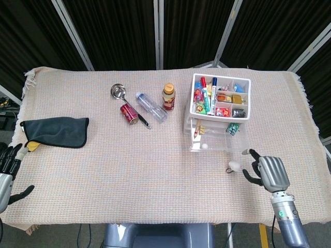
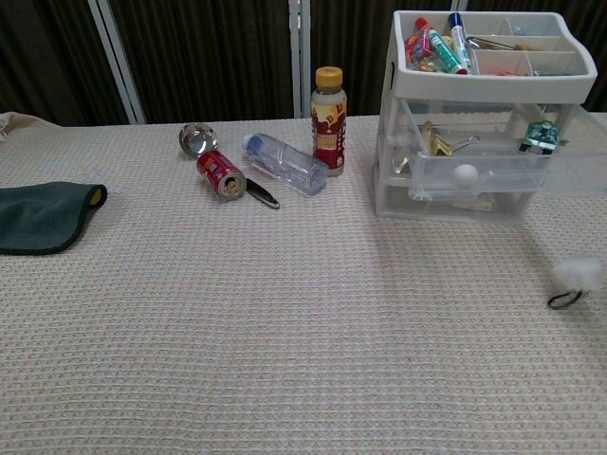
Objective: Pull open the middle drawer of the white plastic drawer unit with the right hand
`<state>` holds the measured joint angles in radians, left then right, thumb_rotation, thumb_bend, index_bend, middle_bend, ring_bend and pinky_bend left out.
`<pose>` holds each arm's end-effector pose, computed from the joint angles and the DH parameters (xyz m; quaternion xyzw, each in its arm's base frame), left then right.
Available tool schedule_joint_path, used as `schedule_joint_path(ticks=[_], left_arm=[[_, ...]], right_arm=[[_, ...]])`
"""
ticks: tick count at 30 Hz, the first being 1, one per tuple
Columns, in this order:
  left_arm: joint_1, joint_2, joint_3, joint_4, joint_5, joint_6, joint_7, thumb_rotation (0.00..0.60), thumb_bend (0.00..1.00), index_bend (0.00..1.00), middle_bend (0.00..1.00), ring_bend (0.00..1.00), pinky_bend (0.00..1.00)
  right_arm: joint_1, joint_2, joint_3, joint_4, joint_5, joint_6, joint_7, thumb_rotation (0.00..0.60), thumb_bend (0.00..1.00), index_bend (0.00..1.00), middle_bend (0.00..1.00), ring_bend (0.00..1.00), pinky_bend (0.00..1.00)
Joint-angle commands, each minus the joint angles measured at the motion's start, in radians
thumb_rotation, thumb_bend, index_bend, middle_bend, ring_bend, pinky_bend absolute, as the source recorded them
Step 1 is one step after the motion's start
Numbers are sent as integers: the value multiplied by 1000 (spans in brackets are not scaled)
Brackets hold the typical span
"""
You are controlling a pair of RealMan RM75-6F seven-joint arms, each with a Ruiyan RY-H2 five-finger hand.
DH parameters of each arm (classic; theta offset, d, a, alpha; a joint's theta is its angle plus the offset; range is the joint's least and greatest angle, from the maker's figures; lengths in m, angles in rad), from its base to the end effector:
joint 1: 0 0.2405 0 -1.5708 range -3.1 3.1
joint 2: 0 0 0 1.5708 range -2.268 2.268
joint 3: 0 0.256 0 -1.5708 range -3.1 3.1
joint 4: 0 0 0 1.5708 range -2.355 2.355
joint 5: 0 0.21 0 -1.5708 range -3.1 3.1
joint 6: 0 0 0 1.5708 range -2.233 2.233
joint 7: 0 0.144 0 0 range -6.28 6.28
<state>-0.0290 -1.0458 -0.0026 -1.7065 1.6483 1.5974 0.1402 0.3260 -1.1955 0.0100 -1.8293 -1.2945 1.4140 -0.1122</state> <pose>-0.2850 0.1524 0.1742 -0.6328 -0.3176 -0.3854 0.5918 -0.2428 -0.2290 0.1092 0.5920 -0.4549 0.4250 0.5118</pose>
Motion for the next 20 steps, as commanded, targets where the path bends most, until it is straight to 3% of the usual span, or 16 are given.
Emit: schedule_joint_path(ticks=[1, 6, 11, 13, 16, 20], left_arm=[[-2, -1, 0, 1, -3, -4, 1, 600, 17, 0, 0, 0, 0], [-3, -4, -1, 5, -8, -9, 0, 600, 16, 0, 0, 0, 0], [-9, -12, -3, 16, -17, -22, -8, 600, 15, 0, 0, 0, 0], [-13, -18, -5, 26, -24, -32, -8, 600, 15, 0, 0, 0, 0], [-17, -26, -7, 36, -34, -41, -1, 600, 12, 0, 0, 0, 0], [-21, -38, -14, 47, -45, -46, 1, 600, 7, 0, 0, 0, 0]], right_arm=[[-23, -14, 1, 47, -26, 20, 39, 600, 197, 243, 588, 697, 532], [-53, -17, -4, 94, -62, 56, 66, 600, 196, 219, 373, 497, 339], [-93, -12, -25, 144, -145, 122, 111, 600, 177, 163, 54, 90, 37], [-109, -13, -33, 182, -190, 158, 133, 600, 153, 98, 7, 15, 2], [-119, -11, -44, 227, -229, 181, 122, 600, 107, 8, 0, 0, 0], [-139, -15, -45, 264, -243, 205, 74, 600, 88, 0, 0, 0, 0]])
